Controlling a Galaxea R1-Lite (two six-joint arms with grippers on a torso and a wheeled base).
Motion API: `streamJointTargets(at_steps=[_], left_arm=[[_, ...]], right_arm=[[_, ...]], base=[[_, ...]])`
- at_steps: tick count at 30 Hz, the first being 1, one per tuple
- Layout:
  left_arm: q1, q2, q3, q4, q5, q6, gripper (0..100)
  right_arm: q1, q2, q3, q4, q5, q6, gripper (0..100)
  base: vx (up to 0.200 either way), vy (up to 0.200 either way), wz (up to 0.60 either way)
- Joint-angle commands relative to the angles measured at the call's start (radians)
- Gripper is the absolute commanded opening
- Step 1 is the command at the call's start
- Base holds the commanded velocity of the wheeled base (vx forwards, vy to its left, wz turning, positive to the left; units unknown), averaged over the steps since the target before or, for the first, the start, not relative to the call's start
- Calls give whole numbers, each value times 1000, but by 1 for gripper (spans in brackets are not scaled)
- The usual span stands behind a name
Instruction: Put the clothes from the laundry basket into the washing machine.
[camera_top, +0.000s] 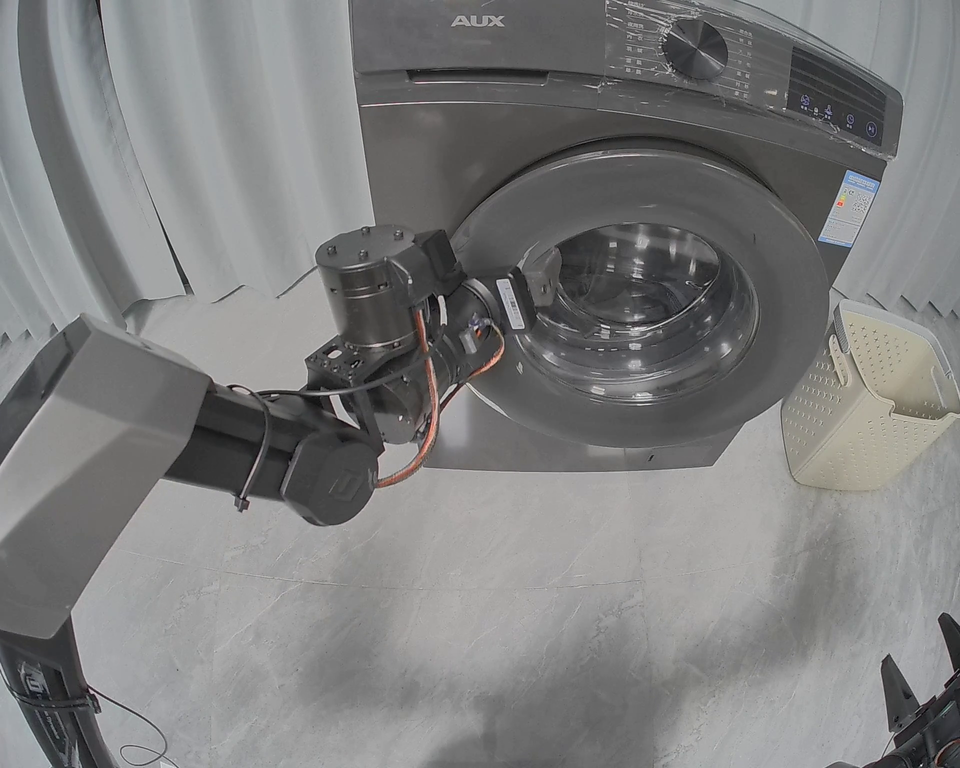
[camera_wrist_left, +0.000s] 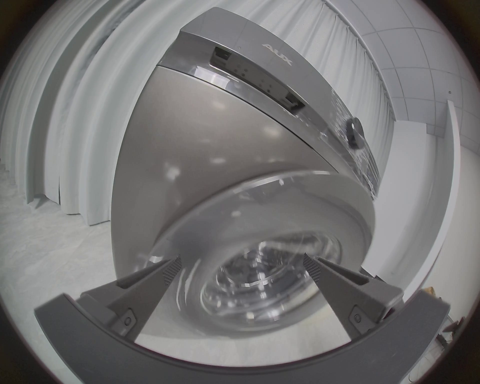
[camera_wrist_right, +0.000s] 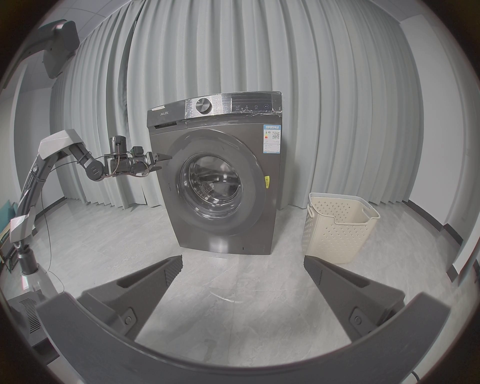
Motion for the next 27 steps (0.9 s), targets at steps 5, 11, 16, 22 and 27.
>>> streamJointTargets(at_steps=[5, 11, 16, 22, 27], left_arm=[[-74, -438, 575, -2, -76, 7, 100], [-88, -754, 918, 6, -74, 60, 100], [-61, -956, 1124, 18, -63, 148, 100], [151, -1214, 1328, 52, -48, 261, 100], [243, -1399, 1358, 142, -45, 258, 100]], right_arm=[[0, -15, 18, 0, 0, 0, 100], [0, -15, 18, 0, 0, 0, 100], [0, -15, 18, 0, 0, 0, 100], [0, -15, 18, 0, 0, 1, 100], [0, -15, 18, 0, 0, 1, 100]], base=[[0, 0, 0], [0, 0, 0], [0, 0, 0], [0, 0, 0], [0, 0, 0]])
